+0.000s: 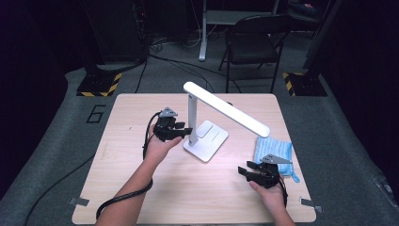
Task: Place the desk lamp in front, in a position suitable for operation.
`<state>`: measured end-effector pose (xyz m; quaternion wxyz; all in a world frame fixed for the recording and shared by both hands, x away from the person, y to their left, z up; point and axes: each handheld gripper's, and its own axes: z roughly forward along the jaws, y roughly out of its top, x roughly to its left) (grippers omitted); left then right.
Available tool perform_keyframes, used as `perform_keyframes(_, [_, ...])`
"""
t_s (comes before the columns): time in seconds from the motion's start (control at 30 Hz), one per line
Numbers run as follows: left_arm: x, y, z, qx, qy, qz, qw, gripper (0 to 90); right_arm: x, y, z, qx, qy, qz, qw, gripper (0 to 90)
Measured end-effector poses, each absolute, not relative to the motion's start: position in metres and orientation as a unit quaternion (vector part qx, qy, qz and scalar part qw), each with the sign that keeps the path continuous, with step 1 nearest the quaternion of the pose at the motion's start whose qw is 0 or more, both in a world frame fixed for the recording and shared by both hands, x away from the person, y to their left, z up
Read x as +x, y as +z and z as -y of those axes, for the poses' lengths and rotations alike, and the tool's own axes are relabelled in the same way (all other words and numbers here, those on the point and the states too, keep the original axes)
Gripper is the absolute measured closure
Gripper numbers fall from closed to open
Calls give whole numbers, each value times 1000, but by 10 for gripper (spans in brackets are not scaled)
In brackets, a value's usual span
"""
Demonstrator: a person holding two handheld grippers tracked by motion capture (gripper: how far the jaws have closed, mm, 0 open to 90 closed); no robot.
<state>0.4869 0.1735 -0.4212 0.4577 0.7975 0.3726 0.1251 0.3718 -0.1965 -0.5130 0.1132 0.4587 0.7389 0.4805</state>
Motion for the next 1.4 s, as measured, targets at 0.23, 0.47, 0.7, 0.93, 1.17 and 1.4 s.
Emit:
perform_keyframes(0.23, [491,-421,-163,803,132,-363,453,552,372,-513,197,461,481,-737,112,442])
perform_keyframes(0.47, [496,-423,-157,801,131,-363,457,583,371,-513,196,463,478,-738,106,441])
perform_keyframes(0.7, [498,-423,-154,802,138,-362,454,608,371,-513,196,463,480,-738,105,439])
perform_keyframes(0.93, [500,-422,-152,798,135,-366,459,631,372,-514,197,460,484,-737,106,437])
perform_keyframes(1.17, [499,-419,-148,797,149,-361,460,664,373,-514,198,461,485,-735,106,437])
perform_keyframes(1.4, [497,-417,-144,796,172,-361,454,708,373,-514,198,463,484,-735,104,436])
